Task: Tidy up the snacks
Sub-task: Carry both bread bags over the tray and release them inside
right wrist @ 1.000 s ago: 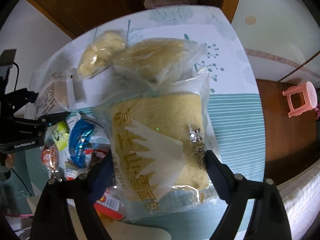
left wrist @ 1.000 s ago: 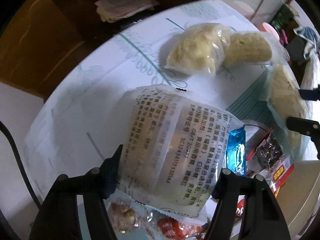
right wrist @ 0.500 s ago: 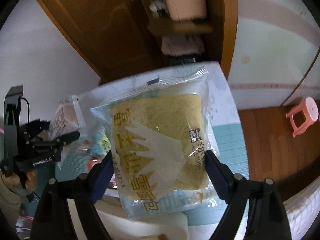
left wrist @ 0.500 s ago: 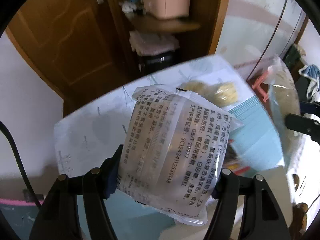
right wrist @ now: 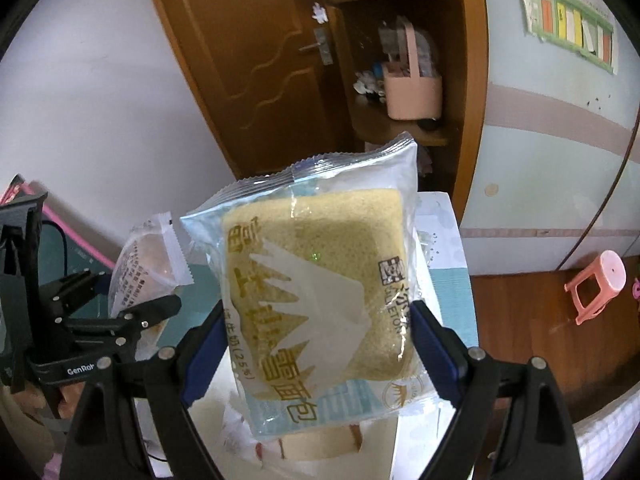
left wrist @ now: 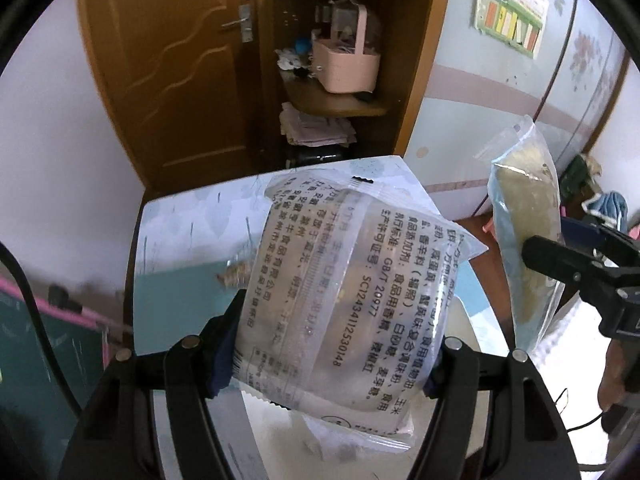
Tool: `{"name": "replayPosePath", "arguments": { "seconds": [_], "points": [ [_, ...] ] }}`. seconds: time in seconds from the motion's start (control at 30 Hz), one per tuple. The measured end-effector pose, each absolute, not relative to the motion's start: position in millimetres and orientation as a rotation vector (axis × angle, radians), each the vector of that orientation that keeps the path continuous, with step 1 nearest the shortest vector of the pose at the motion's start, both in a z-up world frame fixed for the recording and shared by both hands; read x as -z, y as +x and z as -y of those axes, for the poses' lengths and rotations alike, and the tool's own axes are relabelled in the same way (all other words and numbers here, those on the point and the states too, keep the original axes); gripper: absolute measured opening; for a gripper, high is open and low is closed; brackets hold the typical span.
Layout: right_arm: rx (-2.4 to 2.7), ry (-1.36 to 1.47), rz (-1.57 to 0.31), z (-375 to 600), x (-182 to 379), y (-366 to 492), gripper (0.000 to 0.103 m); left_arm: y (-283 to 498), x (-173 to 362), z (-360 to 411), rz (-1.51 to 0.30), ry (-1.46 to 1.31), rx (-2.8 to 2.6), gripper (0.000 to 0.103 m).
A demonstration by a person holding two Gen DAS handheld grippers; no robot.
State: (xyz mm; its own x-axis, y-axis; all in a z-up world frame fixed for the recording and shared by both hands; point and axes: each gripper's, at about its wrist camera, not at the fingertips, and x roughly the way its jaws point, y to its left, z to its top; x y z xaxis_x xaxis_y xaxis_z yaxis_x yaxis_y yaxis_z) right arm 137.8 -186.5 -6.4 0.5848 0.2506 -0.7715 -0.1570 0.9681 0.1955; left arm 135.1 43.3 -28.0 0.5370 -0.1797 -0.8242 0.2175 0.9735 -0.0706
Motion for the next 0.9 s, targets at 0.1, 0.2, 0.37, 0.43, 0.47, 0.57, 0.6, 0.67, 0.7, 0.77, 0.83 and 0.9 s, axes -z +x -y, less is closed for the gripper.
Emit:
{"name": "replayPosePath", "arguments": {
  "seconds": [0.1,0.2,0.37,0.43,0.47,0.57,0.6,0.67,0.7,0.77,0.83,0.9],
  "points": [
    [-0.233,0.091,-0.914,182,3,114,0.087,107,30,-45,-0.978,0.011,0.204,0.068],
    [-0.234,0.087,-0.914,182,5,96,0.087,86,40,-46,-0.988,-0.012,0.17,0.068],
    [-0.226,0.088,-0.929,180,9,68,0.088,62,59,-45,-1.008,-0.009,0.108,0.068],
    [-0.217,0.081,-0.942,179,14,58,0.088,54,66,-45,-1.028,-0.012,0.099,0.068],
    [-0.213,0.075,-0.948,177,16,55,0.088,46,70,-45,-1.041,-0.016,0.094,0.068],
    [-0.199,0.053,-0.969,173,23,45,0.088,37,82,-44,-1.075,-0.02,0.084,0.069],
    [-0.193,0.046,-0.975,171,26,42,0.088,33,85,-42,-1.082,-0.019,0.081,0.069],
    [-0.187,0.035,-0.986,168,30,36,0.088,29,92,-40,-1.1,-0.022,0.081,0.069],
    [-0.184,0.03,-0.993,166,32,35,0.088,27,95,-39,-1.108,-0.025,0.083,0.069],
    [-0.177,0.028,-1.003,164,34,34,0.088,26,100,-38,-1.121,-0.028,0.092,0.069],
    [-0.168,0.026,-1.009,164,35,31,0.088,25,102,-35,-1.127,-0.027,0.096,0.07],
    [-0.157,0.023,-1.014,164,37,29,0.088,25,104,-33,-1.134,-0.027,0.099,0.07]
  ]
}}
